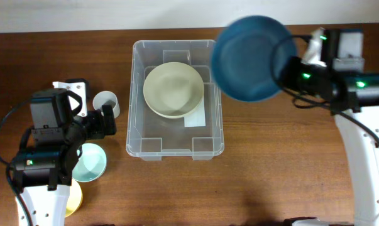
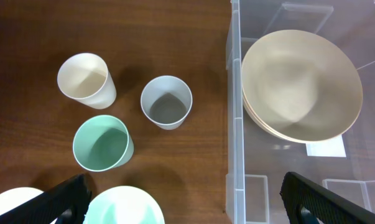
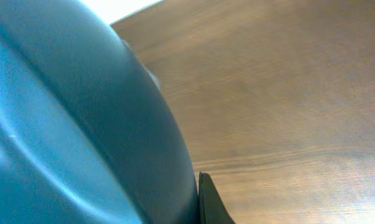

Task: Pack container
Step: 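Lift the blue bowl and stack it onto the cream bowls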

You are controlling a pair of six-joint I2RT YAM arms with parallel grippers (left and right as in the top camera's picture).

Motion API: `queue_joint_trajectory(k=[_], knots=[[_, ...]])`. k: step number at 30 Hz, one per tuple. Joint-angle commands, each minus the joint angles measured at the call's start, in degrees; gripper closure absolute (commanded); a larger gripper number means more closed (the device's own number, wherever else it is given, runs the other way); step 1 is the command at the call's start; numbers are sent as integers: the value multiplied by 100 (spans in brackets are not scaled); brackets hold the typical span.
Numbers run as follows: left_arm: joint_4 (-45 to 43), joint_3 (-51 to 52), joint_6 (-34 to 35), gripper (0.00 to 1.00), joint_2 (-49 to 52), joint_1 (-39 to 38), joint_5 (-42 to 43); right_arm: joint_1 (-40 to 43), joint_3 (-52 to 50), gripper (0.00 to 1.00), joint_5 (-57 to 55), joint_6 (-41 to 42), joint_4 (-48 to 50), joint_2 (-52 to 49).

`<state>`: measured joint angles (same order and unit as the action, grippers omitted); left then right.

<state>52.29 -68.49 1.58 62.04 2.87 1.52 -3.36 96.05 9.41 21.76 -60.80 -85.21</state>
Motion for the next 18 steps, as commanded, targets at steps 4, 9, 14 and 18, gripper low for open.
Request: queue_joint_trajectory(k=[4, 9, 14, 18], knots=[[-15, -120, 57, 0, 9, 46, -42, -1012, 1532, 96, -669, -289, -623, -1156], [26, -120, 57, 0, 9, 166, -39, -1486, 2872, 96, -671, -691, -1276, -2304], [50, -120, 59, 0, 9, 197, -39, -1838, 3700, 96, -673, -999, -1554, -3442], [52, -120, 57, 0, 9, 197, -42, -2035, 3742, 96, -804, -1075, -1399, -4028]])
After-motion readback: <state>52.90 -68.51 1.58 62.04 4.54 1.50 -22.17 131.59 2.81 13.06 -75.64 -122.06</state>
